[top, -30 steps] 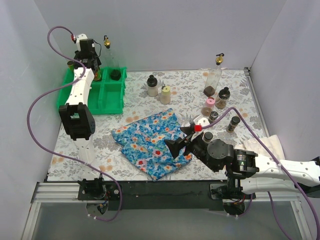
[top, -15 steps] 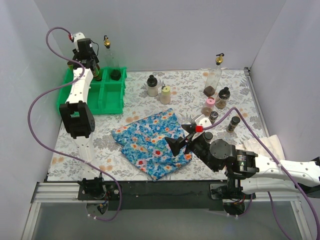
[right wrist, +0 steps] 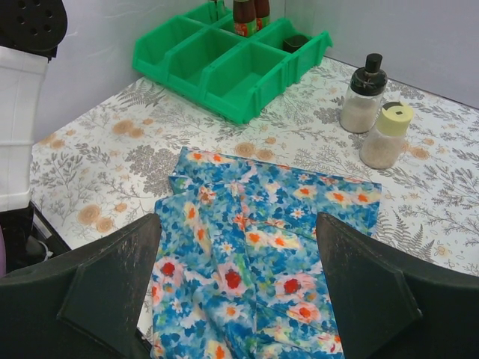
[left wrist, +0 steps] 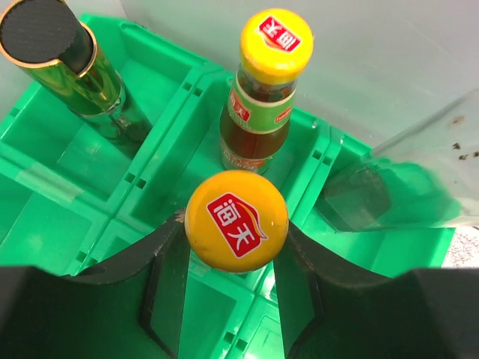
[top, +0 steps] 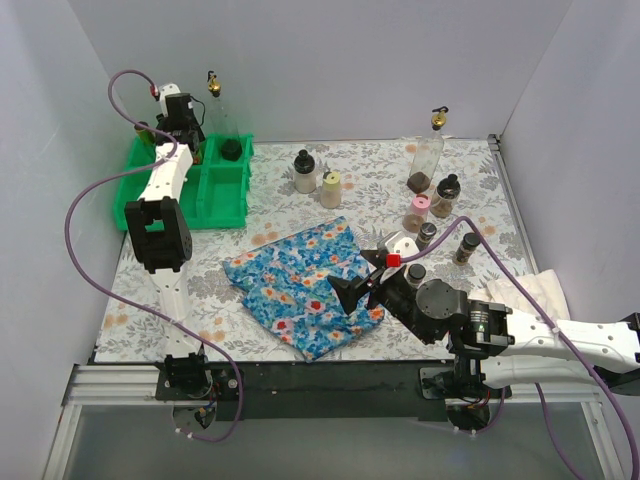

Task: Organize the condiment bottles
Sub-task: Place the bottle in the storage box.

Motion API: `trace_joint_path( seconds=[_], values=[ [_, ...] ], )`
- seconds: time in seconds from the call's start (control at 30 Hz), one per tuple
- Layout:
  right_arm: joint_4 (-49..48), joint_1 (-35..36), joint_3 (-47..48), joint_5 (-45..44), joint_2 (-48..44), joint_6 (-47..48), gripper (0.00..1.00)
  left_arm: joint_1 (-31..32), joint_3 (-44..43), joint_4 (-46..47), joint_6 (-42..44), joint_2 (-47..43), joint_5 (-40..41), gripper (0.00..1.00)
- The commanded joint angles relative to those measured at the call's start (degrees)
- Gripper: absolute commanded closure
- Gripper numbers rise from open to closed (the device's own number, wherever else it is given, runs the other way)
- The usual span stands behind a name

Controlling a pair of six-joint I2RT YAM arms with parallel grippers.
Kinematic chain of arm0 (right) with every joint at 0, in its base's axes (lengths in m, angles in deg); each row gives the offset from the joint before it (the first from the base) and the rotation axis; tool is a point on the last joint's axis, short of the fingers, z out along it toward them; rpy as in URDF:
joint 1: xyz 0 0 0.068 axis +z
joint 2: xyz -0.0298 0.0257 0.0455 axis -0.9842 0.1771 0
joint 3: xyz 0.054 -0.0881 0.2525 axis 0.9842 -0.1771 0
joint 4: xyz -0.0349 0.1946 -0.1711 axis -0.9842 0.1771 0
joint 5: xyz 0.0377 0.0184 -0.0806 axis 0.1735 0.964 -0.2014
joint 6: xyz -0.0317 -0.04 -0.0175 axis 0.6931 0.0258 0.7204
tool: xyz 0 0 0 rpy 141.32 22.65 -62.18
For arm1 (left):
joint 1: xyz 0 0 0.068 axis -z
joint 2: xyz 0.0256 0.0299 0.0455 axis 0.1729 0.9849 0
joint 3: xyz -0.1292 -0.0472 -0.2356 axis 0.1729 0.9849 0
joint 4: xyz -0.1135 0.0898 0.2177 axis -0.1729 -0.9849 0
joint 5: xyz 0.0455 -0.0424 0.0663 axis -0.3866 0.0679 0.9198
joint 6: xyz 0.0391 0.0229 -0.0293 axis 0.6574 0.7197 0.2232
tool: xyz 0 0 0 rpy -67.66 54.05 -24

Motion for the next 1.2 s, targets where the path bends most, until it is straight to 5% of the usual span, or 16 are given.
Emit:
trace_joint_path(
  seconds=[0.0,0.17,0.37,0.9,1.17],
  values=[
    [-3.29,0.23,-0.28,-1.18,-0.69,0.46,0.07,-0.16,-0.94,7.78,0.51,-1.57,0.41,0.81],
    [-3.29,0.23,-0.98,-1.97,-1.57,0.63,0.07,-0.07,-0.68,7.78,0.95,-0.68,0.85,0.68],
    [-3.29,0.23,-1.33,-2.94,-2.71,0.28,0.07,-0.16,-0.41,7.78,1.03,-0.42,1.11,0.64],
    [-1.63,0.23,-1.25,-3.55,-5.17,-3.66,0.08,-0.07,-0.24,1.56,-0.62,-6.56,-0.46,0.02],
    [17.16,0.15,6.05,-11.02,-1.48,-21.86,0.01,0.28,10.91,-2.85,-13.54,-22.62,-16.18,0.02]
  ],
)
